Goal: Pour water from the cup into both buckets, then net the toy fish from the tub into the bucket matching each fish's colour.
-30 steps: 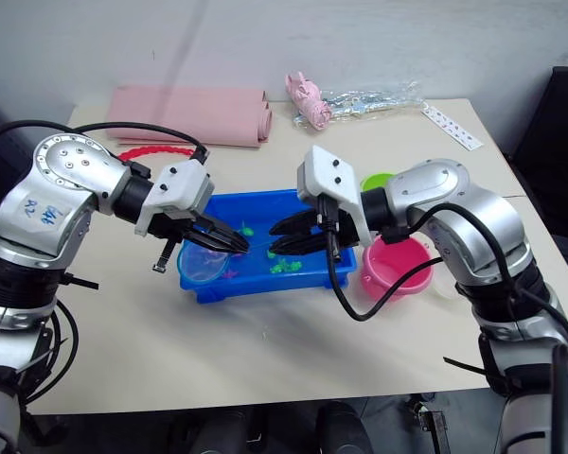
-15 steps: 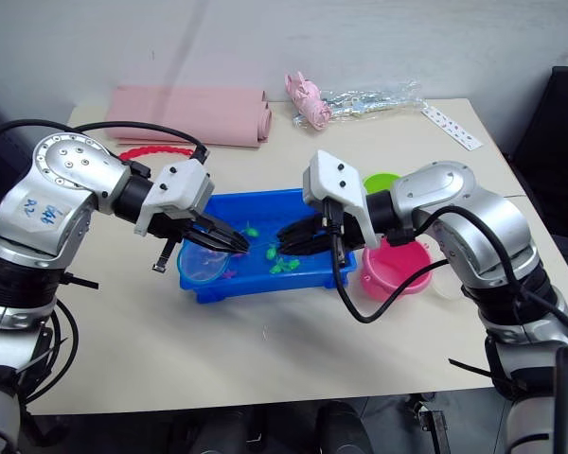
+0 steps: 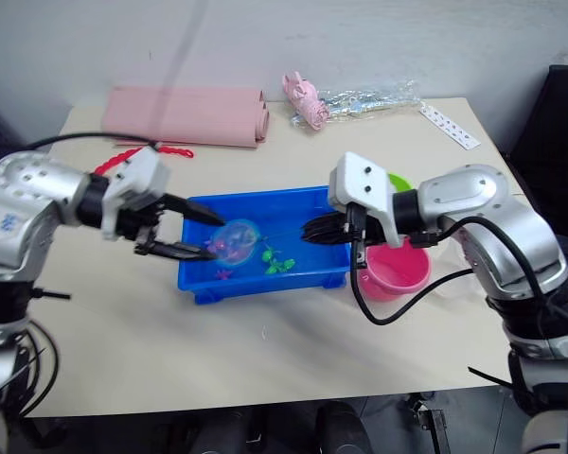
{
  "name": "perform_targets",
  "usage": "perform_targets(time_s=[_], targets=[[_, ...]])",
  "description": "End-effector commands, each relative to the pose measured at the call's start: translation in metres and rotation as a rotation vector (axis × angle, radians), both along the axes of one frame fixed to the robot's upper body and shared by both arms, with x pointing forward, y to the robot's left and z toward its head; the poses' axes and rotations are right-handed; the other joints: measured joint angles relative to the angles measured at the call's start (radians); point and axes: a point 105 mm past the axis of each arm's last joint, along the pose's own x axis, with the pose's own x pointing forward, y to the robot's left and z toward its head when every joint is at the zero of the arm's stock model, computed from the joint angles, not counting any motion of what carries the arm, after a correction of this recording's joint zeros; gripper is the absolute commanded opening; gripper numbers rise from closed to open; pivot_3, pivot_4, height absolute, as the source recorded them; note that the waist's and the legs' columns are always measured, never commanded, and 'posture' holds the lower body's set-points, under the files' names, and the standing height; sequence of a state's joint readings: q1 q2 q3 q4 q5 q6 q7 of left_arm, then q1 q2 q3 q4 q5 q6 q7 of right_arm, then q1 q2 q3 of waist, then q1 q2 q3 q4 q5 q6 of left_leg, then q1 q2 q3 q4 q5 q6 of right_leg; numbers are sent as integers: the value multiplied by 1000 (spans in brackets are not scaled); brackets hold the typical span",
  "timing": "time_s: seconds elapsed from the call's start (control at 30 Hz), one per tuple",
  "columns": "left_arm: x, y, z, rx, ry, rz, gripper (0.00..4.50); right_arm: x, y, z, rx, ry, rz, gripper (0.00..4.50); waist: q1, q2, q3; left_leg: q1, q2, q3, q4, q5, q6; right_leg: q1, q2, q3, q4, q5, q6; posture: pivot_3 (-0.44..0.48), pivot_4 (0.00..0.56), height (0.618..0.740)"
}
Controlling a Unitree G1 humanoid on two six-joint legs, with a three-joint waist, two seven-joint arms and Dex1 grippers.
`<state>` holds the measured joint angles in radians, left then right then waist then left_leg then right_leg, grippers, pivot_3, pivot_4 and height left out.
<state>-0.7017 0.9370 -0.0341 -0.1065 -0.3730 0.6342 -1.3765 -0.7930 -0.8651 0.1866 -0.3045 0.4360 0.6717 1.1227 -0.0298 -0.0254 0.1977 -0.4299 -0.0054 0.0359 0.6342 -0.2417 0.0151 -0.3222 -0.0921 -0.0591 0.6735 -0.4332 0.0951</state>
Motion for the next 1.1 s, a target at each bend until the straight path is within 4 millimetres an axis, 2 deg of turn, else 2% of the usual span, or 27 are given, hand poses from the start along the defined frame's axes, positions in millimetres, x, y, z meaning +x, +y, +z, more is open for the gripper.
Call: perform_targets(time_s=[0.03, 0.13, 0.27, 0.37, 0.63, 0.9, 1.1], targets=[[-12, 16, 9, -33, -16, 39, 4428, 9, -14, 8, -8, -111, -66, 0, 2, 0, 0, 0, 0, 0, 0, 0, 0, 0, 0, 0, 0, 0, 0, 0, 150, 740], [-18, 31, 1, -25, -9, 96, 4428, 20, -21, 4, -8, -150, -123, 0, 5, 0, 0, 0, 0, 0, 2, 0, 0, 1, -1, 0, 0, 0, 0, 0, 150, 740], [-21, 60, -11, -17, 6, 239, 4428, 21, -5, -5, 50, -115, -99, 0, 2, 0, 0, 1, 0, 0, 1, 0, 0, 1, -1, 0, 0, 0, 0, 0, 150, 740], [-24, 72, -16, -7, 8, 289, 4428, 21, 5, -17, 39, -86, -73, 0, 1, 0, 0, 1, 0, 0, 0, 0, 0, 1, -1, 0, 1, 0, 0, 0, 150, 740], [-25, 81, -22, -2, -20, 346, 4428, 26, 6, -44, -9, 10, -64, 0, 4, 0, 0, 1, 0, 0, 1, 0, 0, 1, -1, 0, 1, 0, 0, 0, 150, 740], [-26, 78, -19, 12, -45, 343, 4428, 32, 0, -57, -45, 43, -83, 0, 1, 0, 0, 1, 0, 0, 0, 0, 0, 1, -1, 0, 1, 0, 0, 0, 150, 740], [-25, 74, -13, 12, -65, 338, 4428, 41, 2, -80, -70, 60, -89, 0, 2, 0, 0, 2, 0, 0, -1, 0, 0, 1, -1, 0, 1, 0, 0, 0, 150, 740]])
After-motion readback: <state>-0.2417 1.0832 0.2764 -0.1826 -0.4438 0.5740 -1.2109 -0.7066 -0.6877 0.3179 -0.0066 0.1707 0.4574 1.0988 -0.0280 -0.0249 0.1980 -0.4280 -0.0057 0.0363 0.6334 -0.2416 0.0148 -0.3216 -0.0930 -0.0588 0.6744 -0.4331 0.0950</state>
